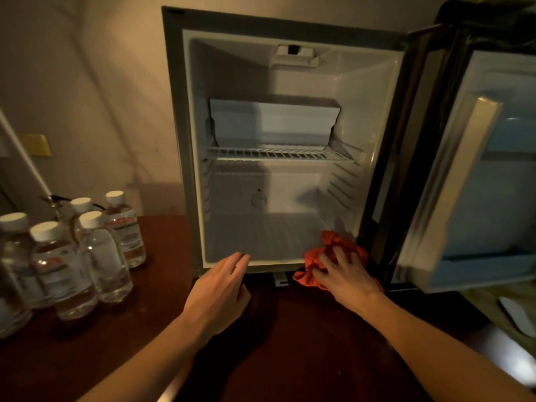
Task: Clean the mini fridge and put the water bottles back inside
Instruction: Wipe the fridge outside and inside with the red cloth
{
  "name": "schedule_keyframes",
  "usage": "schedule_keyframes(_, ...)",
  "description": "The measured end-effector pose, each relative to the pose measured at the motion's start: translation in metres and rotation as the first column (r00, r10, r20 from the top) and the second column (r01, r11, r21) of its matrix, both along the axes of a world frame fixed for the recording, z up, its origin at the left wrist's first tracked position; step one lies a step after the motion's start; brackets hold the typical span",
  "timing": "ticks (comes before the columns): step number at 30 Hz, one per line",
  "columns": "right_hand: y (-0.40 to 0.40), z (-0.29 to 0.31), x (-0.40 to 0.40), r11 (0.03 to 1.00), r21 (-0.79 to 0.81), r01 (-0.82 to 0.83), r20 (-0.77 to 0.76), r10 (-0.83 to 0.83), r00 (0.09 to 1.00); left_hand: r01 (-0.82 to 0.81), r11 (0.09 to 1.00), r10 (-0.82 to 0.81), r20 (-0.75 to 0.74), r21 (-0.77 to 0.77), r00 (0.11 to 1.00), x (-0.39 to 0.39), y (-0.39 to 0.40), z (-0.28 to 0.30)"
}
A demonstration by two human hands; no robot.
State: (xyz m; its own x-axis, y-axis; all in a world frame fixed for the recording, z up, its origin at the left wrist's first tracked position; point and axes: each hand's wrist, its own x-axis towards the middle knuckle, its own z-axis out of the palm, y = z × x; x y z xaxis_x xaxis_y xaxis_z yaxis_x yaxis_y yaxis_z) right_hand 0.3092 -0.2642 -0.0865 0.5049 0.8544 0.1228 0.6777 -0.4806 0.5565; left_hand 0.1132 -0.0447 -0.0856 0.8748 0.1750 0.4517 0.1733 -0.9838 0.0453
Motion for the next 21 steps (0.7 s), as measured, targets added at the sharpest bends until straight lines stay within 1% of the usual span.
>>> schedule_keyframes(3,0.015,0.002,-0.001,0.999,-0.009,-0.037,0.035,0.037,0.999,-0.025,1.000,0.026,-0.008,0.017,1.000,-0.005,0.007,0.000)
schedule_keyframes(5,0.020,0.001,0.000,0.999,-0.003,-0.054,0.018,0.054,0.998,-0.035,0.999,0.036,-0.009,0.017,0.999,-0.007,0.010,-0.001)
schedule_keyframes(7,0.023,0.001,-0.003,0.996,0.024,-0.083,0.027,0.082,0.996,-0.036,0.999,0.036,-0.011,0.024,0.999,-0.009,0.013,-0.001)
schedule_keyframes(9,0.031,0.004,-0.012,0.985,0.088,-0.147,0.010,0.147,0.989,-0.041,0.999,0.042,-0.014,0.032,0.999,-0.012,0.014,0.001)
schedule_keyframes(11,0.052,0.011,-0.027,0.958,0.162,-0.236,-0.001,0.239,0.971,-0.062,0.997,0.062,-0.010,0.037,0.998,-0.017,0.016,0.003)
schedule_keyframes(13,0.086,0.019,-0.047,0.903,0.219,-0.369,0.019,0.375,0.927,-0.080,0.996,0.080,-0.008,0.038,0.997,-0.024,0.020,0.006)
schedule_keyframes(15,0.125,0.020,-0.073,0.856,0.219,-0.469,0.059,0.468,0.882,-0.086,0.996,0.086,-0.001,0.035,0.996,-0.035,0.029,0.007)
schedule_keyframes(18,0.169,0.008,-0.109,0.826,0.211,-0.523,0.066,0.522,0.851,-0.134,0.990,0.134,0.006,0.036,0.991,-0.060,0.047,0.009)
schedule_keyframes(19,0.176,0.004,-0.113,0.834,0.211,-0.510,0.075,0.507,0.859,-0.160,0.987,0.160,-0.002,0.033,0.987,-0.068,0.054,0.010)
schedule_keyframes(21,0.176,-0.002,-0.108,0.814,0.251,-0.523,0.113,0.512,0.851,-0.204,0.978,0.204,-0.011,0.039,0.979,-0.081,0.065,0.009)
